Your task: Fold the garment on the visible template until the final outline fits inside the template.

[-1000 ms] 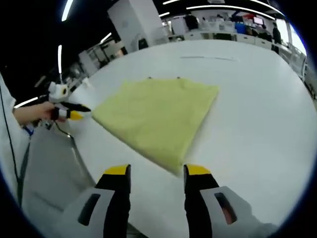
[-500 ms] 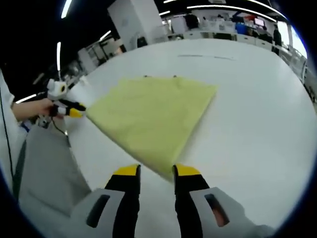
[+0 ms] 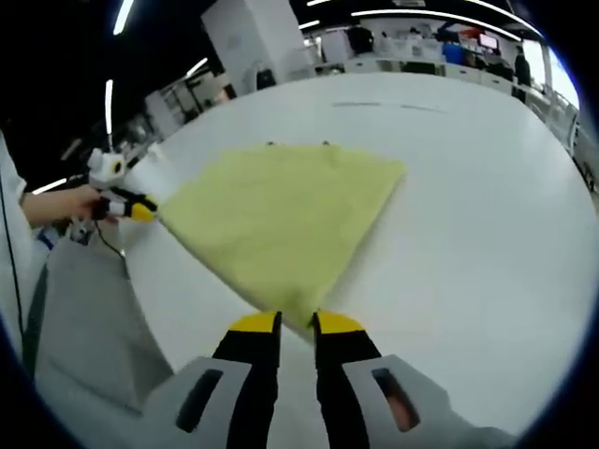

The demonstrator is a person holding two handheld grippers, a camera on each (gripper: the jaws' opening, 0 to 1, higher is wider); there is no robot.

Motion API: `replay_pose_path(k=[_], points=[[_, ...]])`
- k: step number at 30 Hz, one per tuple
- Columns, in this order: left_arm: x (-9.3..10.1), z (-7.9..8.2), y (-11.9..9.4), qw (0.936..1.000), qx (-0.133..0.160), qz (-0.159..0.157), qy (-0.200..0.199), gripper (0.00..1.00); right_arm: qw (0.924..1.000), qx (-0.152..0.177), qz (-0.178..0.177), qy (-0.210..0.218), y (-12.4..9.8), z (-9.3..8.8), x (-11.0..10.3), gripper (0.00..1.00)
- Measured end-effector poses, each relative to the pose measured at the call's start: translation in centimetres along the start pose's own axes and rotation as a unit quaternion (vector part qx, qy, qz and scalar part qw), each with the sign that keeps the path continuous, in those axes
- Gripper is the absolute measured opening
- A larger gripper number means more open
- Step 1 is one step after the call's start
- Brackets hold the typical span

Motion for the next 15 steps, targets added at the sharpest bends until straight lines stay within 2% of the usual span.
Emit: replay_pose_path(k=[7, 15], points=[[-0.34, 0.14, -0.17, 1.0, 0.002, 0.006, -0.008, 0.02, 1.0, 0.005, -0.005, -0.006, 0.05, 0.25, 0.12, 0.04], [-0.38, 0.09, -0.08, 0.9999, -0.002, 0.007, -0.01, 0.01, 0.9998, -0.003, -0.007, -0.019, 0.05, 0.15, 0.16, 0.03]])
Point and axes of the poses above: the point that each gripper's makers call its tool centre point, and the gripper's own axes: y roughly forward along the fingers, x roughly to its right, z roughly out of its top, the point moved 10 cm from there along -y, roughly backward along the fingers, and after that the axes turned 12 degrees about x, right-handed, at the moved point
